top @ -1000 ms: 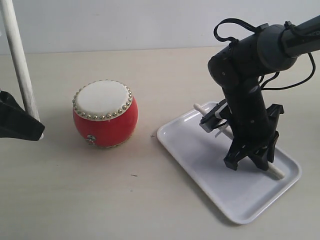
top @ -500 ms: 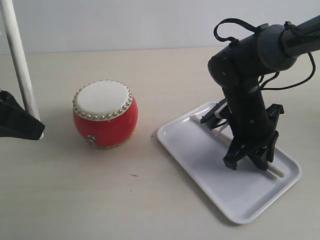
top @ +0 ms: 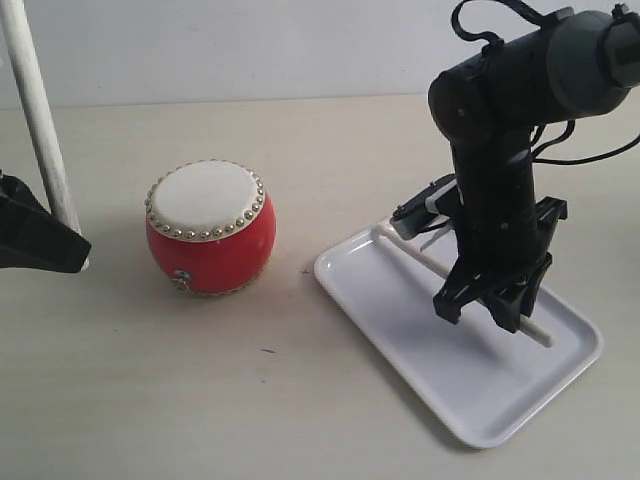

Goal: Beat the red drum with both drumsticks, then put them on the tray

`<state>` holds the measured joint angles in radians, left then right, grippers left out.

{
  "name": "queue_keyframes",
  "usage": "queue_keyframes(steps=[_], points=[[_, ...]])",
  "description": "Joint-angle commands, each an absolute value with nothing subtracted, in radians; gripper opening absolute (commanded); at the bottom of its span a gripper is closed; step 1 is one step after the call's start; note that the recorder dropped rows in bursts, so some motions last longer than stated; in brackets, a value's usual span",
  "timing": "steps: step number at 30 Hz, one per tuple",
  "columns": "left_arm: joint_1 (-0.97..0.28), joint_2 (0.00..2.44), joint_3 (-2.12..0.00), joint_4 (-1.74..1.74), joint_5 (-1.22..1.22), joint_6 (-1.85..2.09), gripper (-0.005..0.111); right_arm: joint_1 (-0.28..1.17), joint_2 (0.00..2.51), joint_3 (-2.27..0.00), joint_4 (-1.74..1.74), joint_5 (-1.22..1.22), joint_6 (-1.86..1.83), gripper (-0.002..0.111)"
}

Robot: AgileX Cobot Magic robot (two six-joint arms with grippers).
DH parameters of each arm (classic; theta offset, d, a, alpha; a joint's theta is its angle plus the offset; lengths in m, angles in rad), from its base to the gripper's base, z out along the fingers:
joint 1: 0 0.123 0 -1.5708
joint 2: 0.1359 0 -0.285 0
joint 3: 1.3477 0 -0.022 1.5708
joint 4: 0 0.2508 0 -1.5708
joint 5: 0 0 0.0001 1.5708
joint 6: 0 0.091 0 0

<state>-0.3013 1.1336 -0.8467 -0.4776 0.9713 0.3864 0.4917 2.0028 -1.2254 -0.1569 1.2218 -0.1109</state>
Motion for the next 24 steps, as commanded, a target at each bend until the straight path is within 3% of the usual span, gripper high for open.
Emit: queue_keyframes(steps=[1,8,17,24], points=[[-0.307,1.125,-0.842,-0.485,0.966,0.381,0.0,0.488,2.04,-1.184,-0.214,1.221,-0.112,0.023],[-0.307,1.123,-0.842,-0.496,0.969,0.381,0.0,0.488,2.064,-1.165,-0.196,1.221,-0.08,0.046],[-0.307,1.123,-0.791,-0.636,0.961,0.436,0.0,0.488,1.831,-1.141,-0.032,1.221,-0.089,0.046],[-0.307,1.136,-0.694,-0.943,0.961,0.664,0.0,0.488,1.466,-0.952,0.326,0.966,-0.293,0.046]])
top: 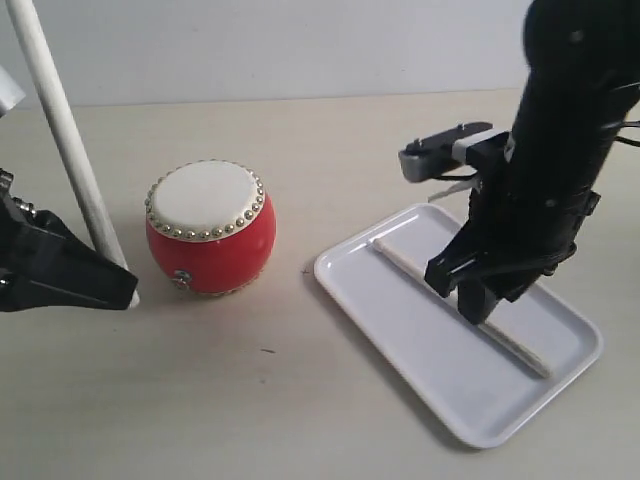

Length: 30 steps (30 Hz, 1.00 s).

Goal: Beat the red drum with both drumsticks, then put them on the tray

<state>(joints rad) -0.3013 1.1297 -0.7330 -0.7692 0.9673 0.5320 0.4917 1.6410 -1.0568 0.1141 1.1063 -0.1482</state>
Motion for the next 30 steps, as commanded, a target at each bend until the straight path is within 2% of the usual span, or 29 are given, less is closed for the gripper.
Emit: queue_keyframes(steps=[1,9,15,21,30], points=[[-0.307,1.144,-0.687,-0.975,0.966,0.691,0.0,0.488,1.429,-0.924,0.408,0.945,-0.338,0.046],[-0.307,1.301,-0.676,-1.08,1.117,0.891,0.0,0.488,1.336,-0.81,1.079,0.836,-0.829,0.047],[-0.307,1.364,-0.676,-1.095,1.154,0.968,0.0,0.488,1.363,-0.81,1.331,0.862,-1.069,0.062],[-0.307,1.383,-0.676,-1.097,1.164,1.013,0.0,0.539,1.414,-0.81,1.52,0.868,-1.239,0.064],[-0.307,1.385,-0.676,-1.102,1.168,1.039,0.0,0.635,1.523,-0.836,1.527,0.866,-1.271,0.064]])
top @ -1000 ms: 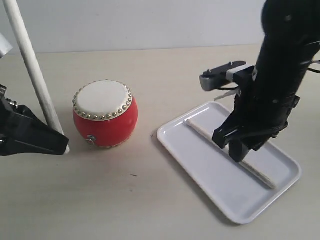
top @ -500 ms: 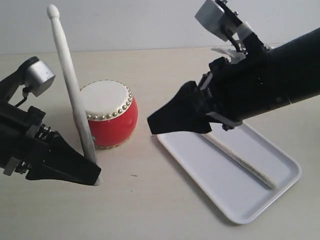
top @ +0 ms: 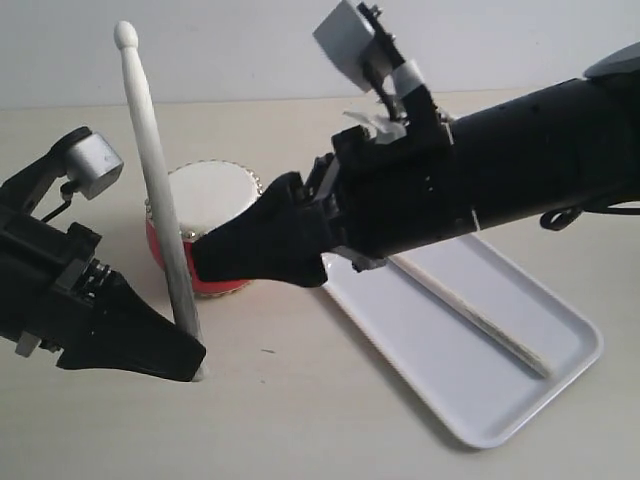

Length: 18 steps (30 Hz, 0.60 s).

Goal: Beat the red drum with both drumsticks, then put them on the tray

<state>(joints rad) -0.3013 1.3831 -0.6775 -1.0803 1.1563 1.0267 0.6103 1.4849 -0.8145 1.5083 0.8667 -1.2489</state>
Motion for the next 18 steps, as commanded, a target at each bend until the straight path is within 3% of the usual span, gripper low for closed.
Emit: queue_keyframes(steps=[1,18], points=[[-0.307,1.385,-0.676,-1.102,1.171,1.039,0.0,0.64,1.533,-0.841,1.532,0.864,-1.271,0.064],[-0.307,1.385,-0.676,-1.104,1.181,1.043,0.0,0.698,1.646,-0.949,1.56,0.853,-1.28,0.064]])
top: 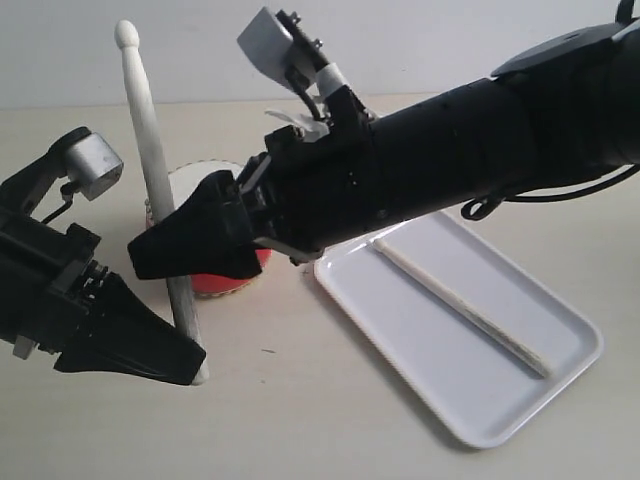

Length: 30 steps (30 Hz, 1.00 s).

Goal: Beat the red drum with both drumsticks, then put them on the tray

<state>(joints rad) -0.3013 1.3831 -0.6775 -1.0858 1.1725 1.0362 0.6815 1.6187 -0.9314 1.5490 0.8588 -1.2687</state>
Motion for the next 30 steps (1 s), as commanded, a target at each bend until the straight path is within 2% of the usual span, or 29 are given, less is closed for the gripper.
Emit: queue_keyframes(steps=[1,6,9,12,15,19,25,30], points=[[-0.307,1.385,-0.676,-1.104,1.181,1.043,0.0,0.698,1.652,-0.949,1.562,0.853,-1.28,0.064],[-0.307,1.385,-0.676,-1.104,1.181,1.045,0.0,0.698,1.661,-0.949,1.569,0.837,-1.28,0.063],[-0.307,1.385,-0.676,-1.104,1.181,1.047,0.0,0.698,1.661,-0.949,1.57,0.839,-1.28,0.058],[-0.307,1.385,-0.676,-1.104,1.181,1.047,0.0,0.698,1.661,-0.949,1.57,0.844,-1.28,0.046],[-0.307,1.385,-0.676,-1.104,1.181,1.047,0.0,0.698,1.661,-0.949,1.57,0.879,-1.276,0.029],[-0.307,1.385,-0.676,-1.104,1.181,1.047,0.0,0.698,1.661,-0.949,1.57,0.922,-1.276,0.0],[-0.307,1.385,-0.676,-1.112,1.183,1.047,0.002,0.698,1.661,-0.949,1.599,0.922,-1.276,0.0],[-0.307,1.385,-0.676,-1.114,1.196,1.047,0.028,0.698,1.661,-0.949,1.605,0.929,-1.276,0.0]])
